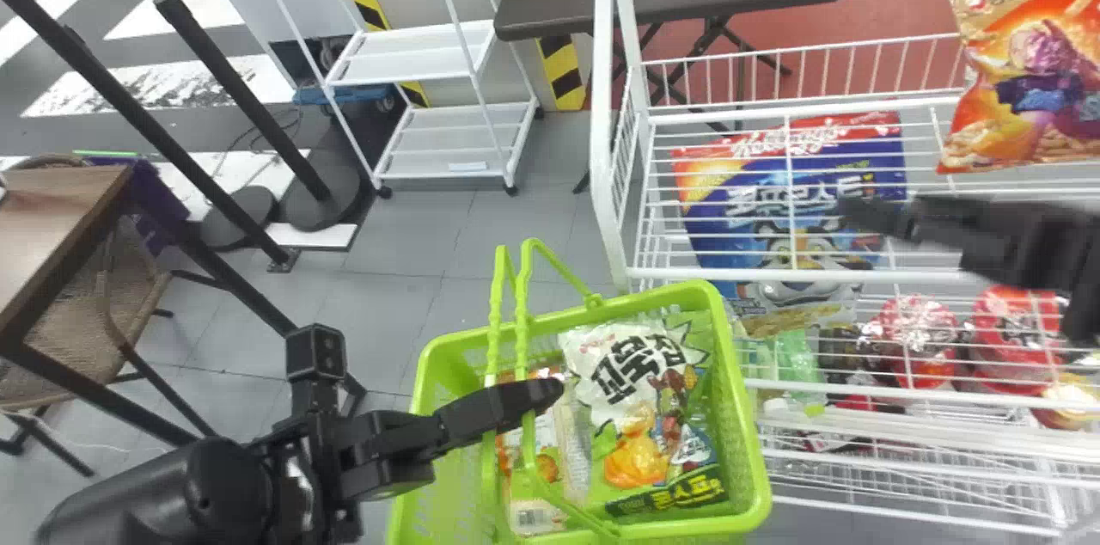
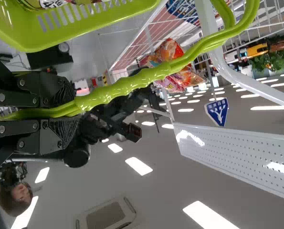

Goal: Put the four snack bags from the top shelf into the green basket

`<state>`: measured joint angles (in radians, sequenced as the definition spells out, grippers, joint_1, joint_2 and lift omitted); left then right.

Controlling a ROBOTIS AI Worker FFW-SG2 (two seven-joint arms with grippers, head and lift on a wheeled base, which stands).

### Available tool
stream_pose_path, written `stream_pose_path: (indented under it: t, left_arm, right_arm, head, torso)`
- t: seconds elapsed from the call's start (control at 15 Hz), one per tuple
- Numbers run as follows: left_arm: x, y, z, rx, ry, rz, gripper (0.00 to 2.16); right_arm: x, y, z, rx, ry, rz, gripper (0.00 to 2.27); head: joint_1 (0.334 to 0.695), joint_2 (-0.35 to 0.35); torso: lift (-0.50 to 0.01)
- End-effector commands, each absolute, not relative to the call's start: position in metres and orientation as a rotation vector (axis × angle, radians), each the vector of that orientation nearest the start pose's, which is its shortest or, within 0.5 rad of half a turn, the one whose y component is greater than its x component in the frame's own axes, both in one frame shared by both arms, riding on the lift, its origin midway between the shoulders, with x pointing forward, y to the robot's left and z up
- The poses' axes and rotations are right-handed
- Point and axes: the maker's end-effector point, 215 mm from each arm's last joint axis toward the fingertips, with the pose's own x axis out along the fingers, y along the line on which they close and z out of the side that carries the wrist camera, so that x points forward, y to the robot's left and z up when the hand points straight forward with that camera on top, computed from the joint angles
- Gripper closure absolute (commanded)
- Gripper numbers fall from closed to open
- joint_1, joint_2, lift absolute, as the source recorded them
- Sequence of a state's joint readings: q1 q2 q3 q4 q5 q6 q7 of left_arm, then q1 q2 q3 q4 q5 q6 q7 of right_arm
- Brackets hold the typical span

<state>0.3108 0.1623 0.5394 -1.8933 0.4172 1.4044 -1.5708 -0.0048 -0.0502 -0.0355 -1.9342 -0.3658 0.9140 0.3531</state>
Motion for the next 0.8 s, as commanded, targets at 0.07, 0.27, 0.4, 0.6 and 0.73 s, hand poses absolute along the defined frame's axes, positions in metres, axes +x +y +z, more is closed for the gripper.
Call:
stream_pose_path:
  t: [0.07, 0.27, 0.4, 0.6, 0.73]
  left_arm:
    - [0.286, 0.225, -0.353, -1.201, 0.628, -1.057, 2.15]
    - [0.285, 0.227, -0.355, -1.203, 0.629, -1.05, 2.15]
    - [0.285, 0.227, -0.355, -1.204, 0.629, -1.049, 2.15]
    - [0.285, 0.227, -0.355, -1.204, 0.628, -1.051, 2.15]
    - [0.284, 0.227, -0.355, -1.205, 0.63, -1.049, 2.15]
  right_arm:
    - [0.6, -0.189, -0.367, 0.204, 0.394, 0.328, 0.06]
    - [0.64, -0.227, -0.369, 0.123, 0.358, 0.223, 0.04]
    - [0.66, -0.238, -0.371, 0.083, 0.354, 0.187, 0.04]
    - [0.684, -0.245, -0.394, 0.04, 0.417, 0.162, 0.09]
    - [0.689, -0.242, -0.396, 0.03, 0.426, 0.177, 0.49]
  head:
    - [0.695, 0.119]
    - [0.695, 0.05]
    - [0.695, 0.009]
    - [0.695, -0.014]
    - [0.695, -0.02]
  torso:
    - [0.0]
    - [0.0]
    - [0.0]
    - [0.0]
    - [0.0]
